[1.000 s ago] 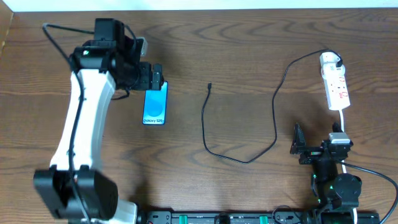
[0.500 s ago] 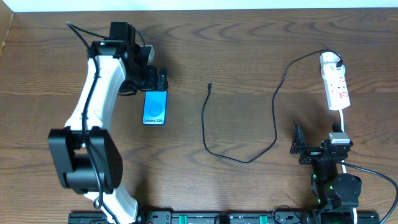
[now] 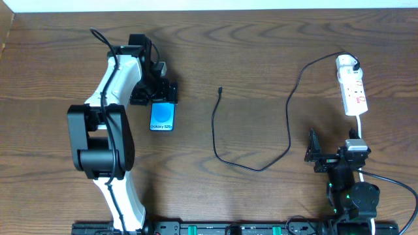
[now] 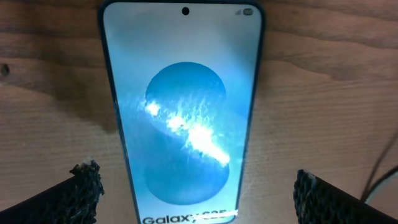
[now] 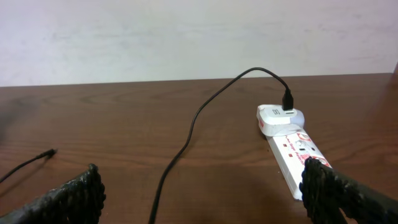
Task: Plug charger to phone and switch on socket
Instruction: 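Move the left gripper forward over the blue phone, then lower the left gripper and close it on the blue phone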
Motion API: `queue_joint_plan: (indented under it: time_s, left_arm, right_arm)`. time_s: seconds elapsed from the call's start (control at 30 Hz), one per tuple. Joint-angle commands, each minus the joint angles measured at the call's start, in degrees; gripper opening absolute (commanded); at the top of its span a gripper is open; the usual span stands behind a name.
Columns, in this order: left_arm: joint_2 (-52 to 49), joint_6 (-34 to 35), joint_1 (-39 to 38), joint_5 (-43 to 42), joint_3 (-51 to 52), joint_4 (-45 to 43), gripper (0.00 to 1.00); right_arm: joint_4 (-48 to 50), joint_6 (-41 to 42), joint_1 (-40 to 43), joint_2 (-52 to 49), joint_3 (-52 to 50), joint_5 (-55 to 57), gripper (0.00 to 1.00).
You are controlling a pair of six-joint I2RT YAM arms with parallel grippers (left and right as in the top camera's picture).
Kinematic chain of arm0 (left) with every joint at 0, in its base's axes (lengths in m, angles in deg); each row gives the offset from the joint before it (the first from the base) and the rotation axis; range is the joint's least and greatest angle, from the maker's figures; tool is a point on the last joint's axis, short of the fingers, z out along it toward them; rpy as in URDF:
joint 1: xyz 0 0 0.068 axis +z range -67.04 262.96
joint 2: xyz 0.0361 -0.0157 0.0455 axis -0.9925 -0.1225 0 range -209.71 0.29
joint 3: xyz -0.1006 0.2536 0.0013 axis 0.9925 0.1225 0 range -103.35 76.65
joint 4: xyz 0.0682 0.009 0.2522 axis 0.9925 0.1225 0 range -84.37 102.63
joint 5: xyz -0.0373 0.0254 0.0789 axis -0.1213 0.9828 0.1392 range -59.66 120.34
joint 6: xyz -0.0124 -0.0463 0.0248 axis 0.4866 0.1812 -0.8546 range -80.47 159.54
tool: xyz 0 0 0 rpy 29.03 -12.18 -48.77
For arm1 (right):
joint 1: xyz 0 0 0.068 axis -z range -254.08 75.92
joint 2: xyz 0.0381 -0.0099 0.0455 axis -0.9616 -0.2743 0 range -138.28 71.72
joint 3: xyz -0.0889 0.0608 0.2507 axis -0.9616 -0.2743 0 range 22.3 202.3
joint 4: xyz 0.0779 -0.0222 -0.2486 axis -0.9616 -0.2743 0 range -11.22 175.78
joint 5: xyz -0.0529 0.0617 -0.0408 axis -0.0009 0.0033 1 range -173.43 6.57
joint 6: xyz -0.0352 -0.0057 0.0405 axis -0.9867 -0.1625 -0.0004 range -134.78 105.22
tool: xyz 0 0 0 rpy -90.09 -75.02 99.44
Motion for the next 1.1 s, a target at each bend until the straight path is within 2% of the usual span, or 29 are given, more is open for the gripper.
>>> queue_joint_plan:
  time_s: [0.0, 0.33, 0.5, 1.07]
  left_arm:
    - [-1.3, -0.3, 0.1, 1.0, 0.1, -0.8, 0.99]
    - [-1.3, -0.3, -1.8, 1.2, 1.6, -3.0, 0.98]
    - [-1.4, 2.9, -2.6, 7.3, 1.7, -3.3, 0.98]
    - [-1.4, 3.7, -3.4, 6.6, 5.4, -6.9, 0.98]
  right_arm:
    - [-0.1, -0.2, -0.3, 0.4, -0.2, 0.3, 0.99]
    - [-0.1, -0.2, -0.3, 0.4, -0.2, 0.3, 0.99]
    - [-0.1, -0.2, -0.3, 0.4, -0.2, 0.3, 0.99]
    - [-0.1, -0.2, -0.3, 0.4, -0.2, 0.3, 0.99]
